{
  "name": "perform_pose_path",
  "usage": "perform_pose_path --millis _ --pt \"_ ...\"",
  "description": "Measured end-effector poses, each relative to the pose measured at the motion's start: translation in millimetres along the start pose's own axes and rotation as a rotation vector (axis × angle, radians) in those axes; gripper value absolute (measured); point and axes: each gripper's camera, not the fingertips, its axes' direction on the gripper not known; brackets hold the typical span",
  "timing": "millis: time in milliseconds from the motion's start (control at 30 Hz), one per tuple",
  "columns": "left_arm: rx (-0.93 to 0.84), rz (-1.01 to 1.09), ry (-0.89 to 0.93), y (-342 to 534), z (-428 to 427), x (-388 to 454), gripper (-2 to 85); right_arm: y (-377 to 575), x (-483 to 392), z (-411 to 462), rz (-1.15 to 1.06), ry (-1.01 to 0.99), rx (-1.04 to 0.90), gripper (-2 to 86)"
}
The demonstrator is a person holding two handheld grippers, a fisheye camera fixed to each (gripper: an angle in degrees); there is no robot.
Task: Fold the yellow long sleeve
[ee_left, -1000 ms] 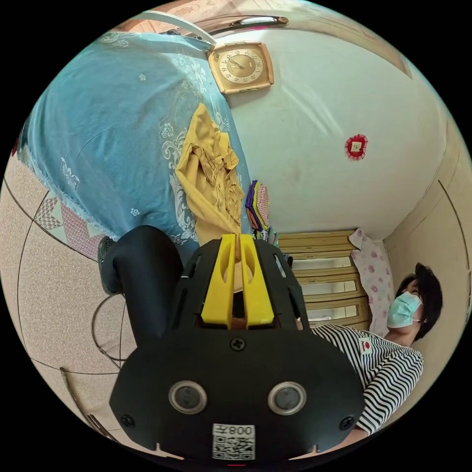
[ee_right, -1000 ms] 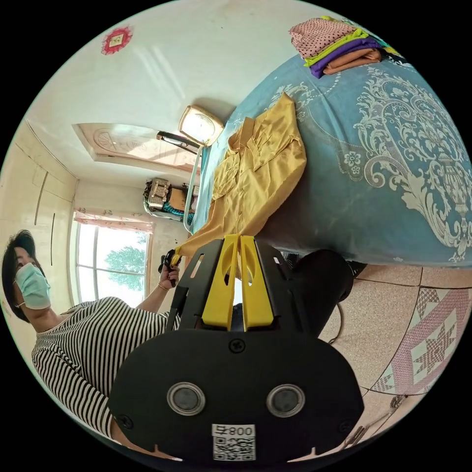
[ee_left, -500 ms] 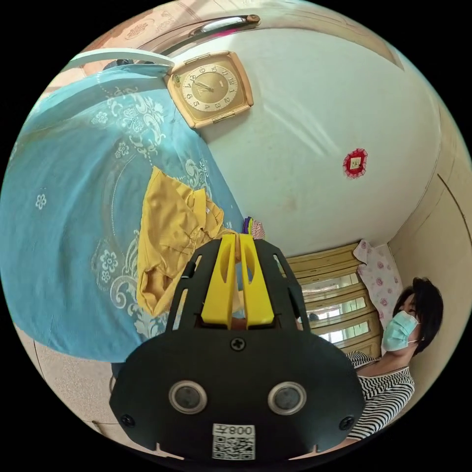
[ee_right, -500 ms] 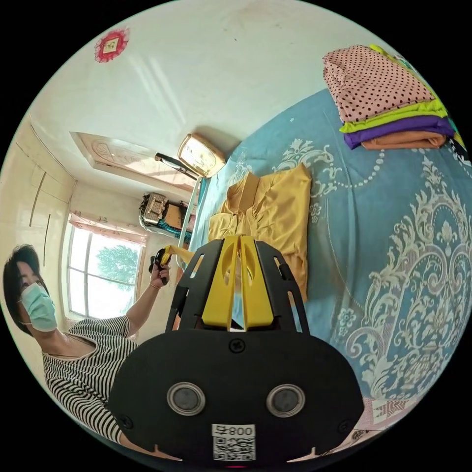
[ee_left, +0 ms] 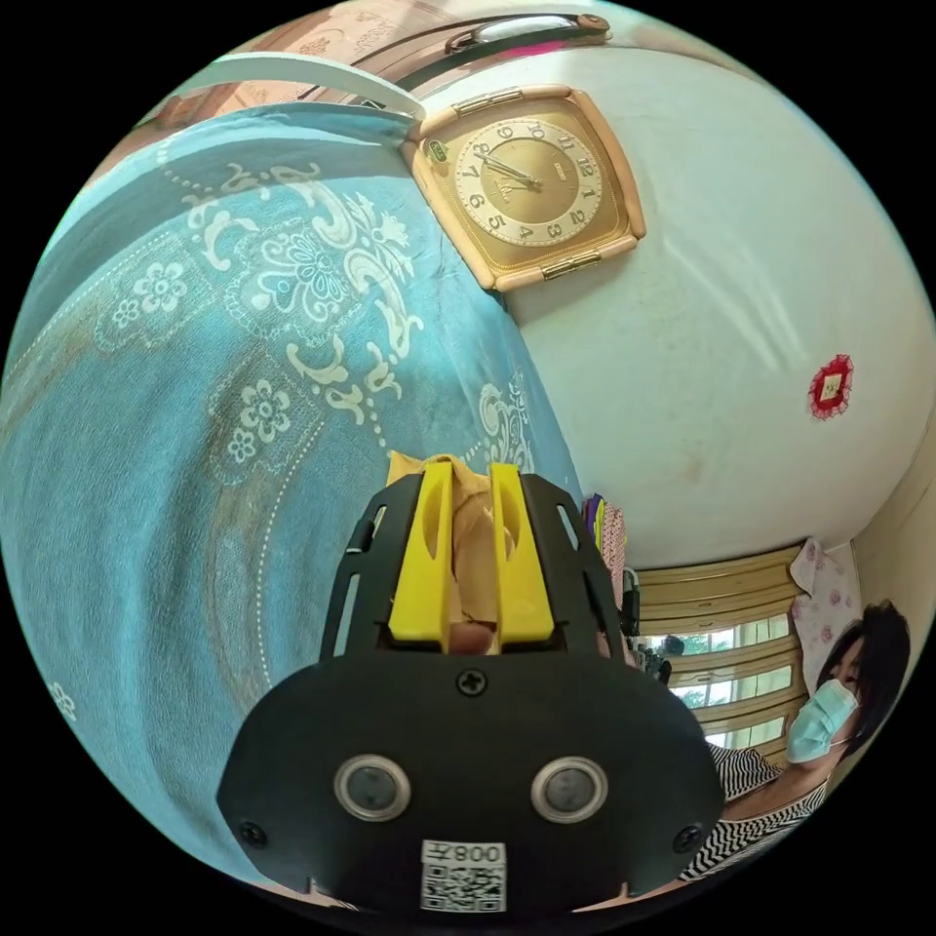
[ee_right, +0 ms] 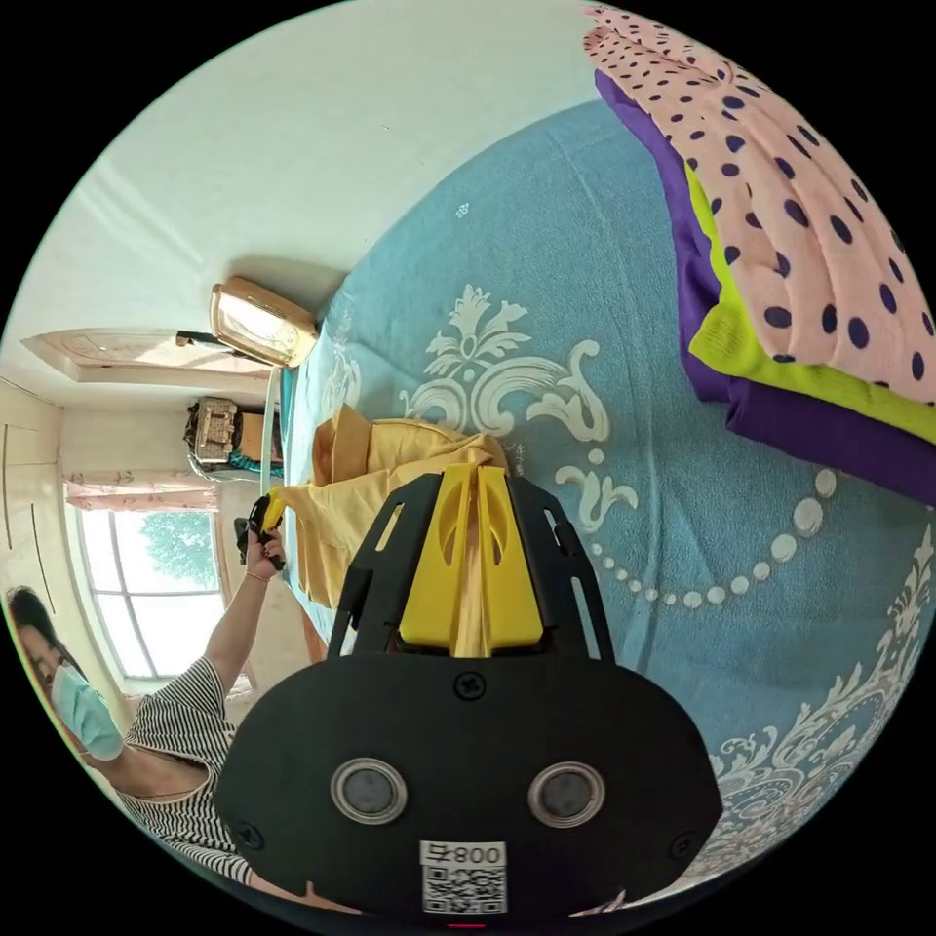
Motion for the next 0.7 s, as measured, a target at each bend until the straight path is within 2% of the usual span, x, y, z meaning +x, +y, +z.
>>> perform_pose_path --millis 133,233,300,367,467,533,700 --pt "0.054 0.08 -0.024 7.1 -5.3 17.1 8.8 7.6 -15.3 -13.6 -0.068 0.096 0.111 3.3" --pt "-0.048 0.201 -0.004 25.3 9.9 50.4 9.3 27.7 -53.4 -14.1 -0.203 0.197 0.143 4.9" --pt "-0.184 0.26 0.076 46.5 39.4 74.4 9.4 42.1 -76.3 -2.9 -0.275 0.139 0.128 6.0" --pt "-0.27 0.292 0.055 60.0 65.8 88.3 9.3 52.8 -100.0 30.9 -0.335 0.05 0.033 6.1" --pt "-0.399 0.302 0.035 69.8 109.5 102.1 9.3 51.3 -109.5 79.7 -0.304 -0.022 -0.076 6.4" --pt "-0.405 0.283 0.018 69.3 125.1 106.5 9.3 45.5 -106.2 101.7 -0.252 -0.105 -0.127 6.8" --pt "-0.408 0.194 0.038 53.9 152.0 107.8 8.8 31.7 -96.8 130.5 -0.144 -0.15 -0.158 7.2"
